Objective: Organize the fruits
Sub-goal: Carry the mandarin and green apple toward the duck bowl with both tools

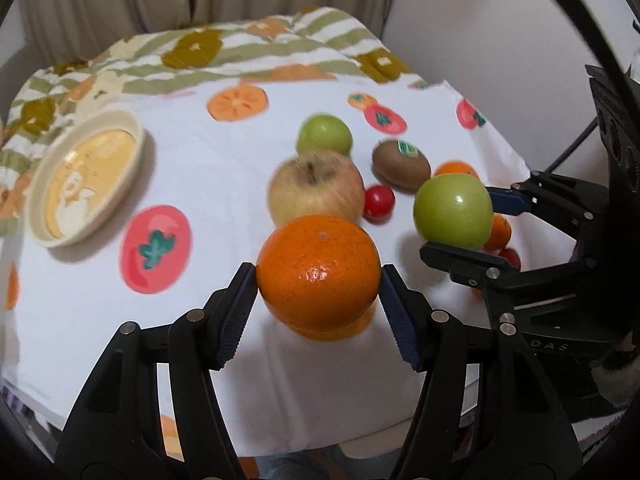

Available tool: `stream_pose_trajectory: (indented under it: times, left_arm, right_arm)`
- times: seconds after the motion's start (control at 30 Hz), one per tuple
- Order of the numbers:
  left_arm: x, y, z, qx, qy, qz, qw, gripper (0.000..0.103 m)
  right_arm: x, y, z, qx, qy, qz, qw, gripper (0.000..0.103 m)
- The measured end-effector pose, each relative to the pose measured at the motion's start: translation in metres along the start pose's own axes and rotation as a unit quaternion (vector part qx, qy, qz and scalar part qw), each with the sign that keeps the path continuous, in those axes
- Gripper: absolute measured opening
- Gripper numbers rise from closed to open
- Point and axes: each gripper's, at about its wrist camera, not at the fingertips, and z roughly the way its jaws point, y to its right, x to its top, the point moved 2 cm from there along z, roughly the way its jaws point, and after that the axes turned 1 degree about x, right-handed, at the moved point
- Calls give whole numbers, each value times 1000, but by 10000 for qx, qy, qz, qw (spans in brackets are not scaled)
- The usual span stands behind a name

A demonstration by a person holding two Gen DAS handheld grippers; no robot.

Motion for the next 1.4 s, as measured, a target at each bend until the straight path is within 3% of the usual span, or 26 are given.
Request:
stream_pose_trajectory:
  times: [0.27,0.5,0.8,1.13,1.4]
  left_arm:
    - [22,-34,-43,267,460,-420,9977,67]
    - [39,-86,-74,497,829,-632,9933,67]
    - [61,-166,-88,510,904,-556,9930,67]
    - [92,-267,-47,387,615,-288,9969,67]
    - [108,-311,15,184,253,78,9995,67]
  right_arm:
    - [42,-18,-29,57,343,0,9994,53]
    - [82,-42,-38,37,596,-20,9982,53]
    - [136,-89,-19,-50,699,105,9975,53]
    - [194,-129,44,-149,560,624,9964,53]
    - [223,-143,96,-335,389,1064,9930,53]
